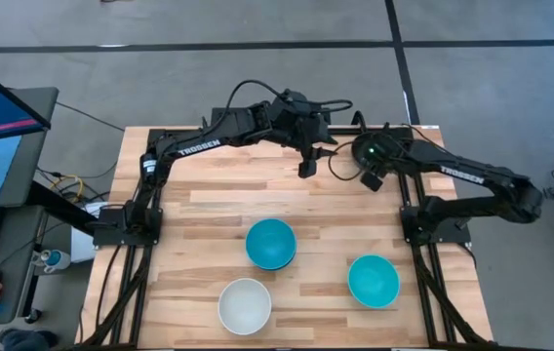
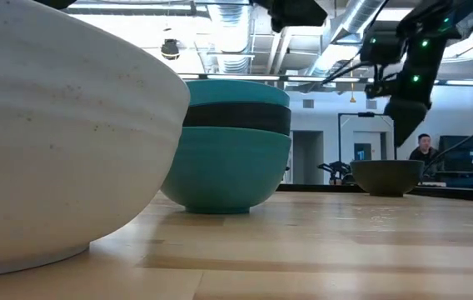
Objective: Nest bowls inside each other
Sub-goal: Stack the black bowl on the light blue bowl
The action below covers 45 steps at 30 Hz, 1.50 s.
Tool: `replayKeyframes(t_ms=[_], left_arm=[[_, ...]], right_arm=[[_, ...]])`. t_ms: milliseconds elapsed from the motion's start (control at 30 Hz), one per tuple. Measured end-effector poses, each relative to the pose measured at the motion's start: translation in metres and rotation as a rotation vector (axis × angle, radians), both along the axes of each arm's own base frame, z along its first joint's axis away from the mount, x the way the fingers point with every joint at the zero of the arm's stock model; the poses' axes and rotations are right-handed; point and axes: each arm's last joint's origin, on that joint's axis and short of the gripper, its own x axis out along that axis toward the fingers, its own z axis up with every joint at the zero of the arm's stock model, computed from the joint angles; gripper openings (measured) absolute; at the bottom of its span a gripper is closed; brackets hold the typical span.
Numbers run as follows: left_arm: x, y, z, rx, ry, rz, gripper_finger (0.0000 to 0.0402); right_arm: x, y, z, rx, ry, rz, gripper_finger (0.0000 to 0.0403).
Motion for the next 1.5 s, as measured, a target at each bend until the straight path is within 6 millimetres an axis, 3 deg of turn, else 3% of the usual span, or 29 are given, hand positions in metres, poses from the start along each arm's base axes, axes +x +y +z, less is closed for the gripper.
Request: replayKeyframes(t_ms=[300,433,667,833,1133,1500], left_arm=[[-0.001,0.005,0.000,0.005,0.001,0.006,0.0121],[-0.002,0.010,0.000,0.005,0.001,0.016,0.0121],[-0.004,0.013,0.000,-0.031,-0.001,0.020,0.0121],[-0.003,0.011,-0.001,-0.064,0.004,0.019,0.0121],[-0.005,0.009,-0.005,-0.084,0.054,0.018,0.0121],[-0.007,0.008,-0.009,-0.098,0.099,0.018,0.0121]], right_arm=[[0.002,-0.021,-0.006,0.038,0.060,0.092,0.0125],[0.003,-0.031,0.005,0.048,0.058,0.107,0.0139],[0.014,-0.044,0.040,-0.015,-0.005,0.042,0.0199],[0.024,-0.039,0.056,-0.027,-0.036,0.068,0.0228],[0.041,-0.021,0.054,-0.033,-0.006,0.228,0.0240],[0.046,-0.011,0.054,-0.017,-0.035,0.208,0.0240]])
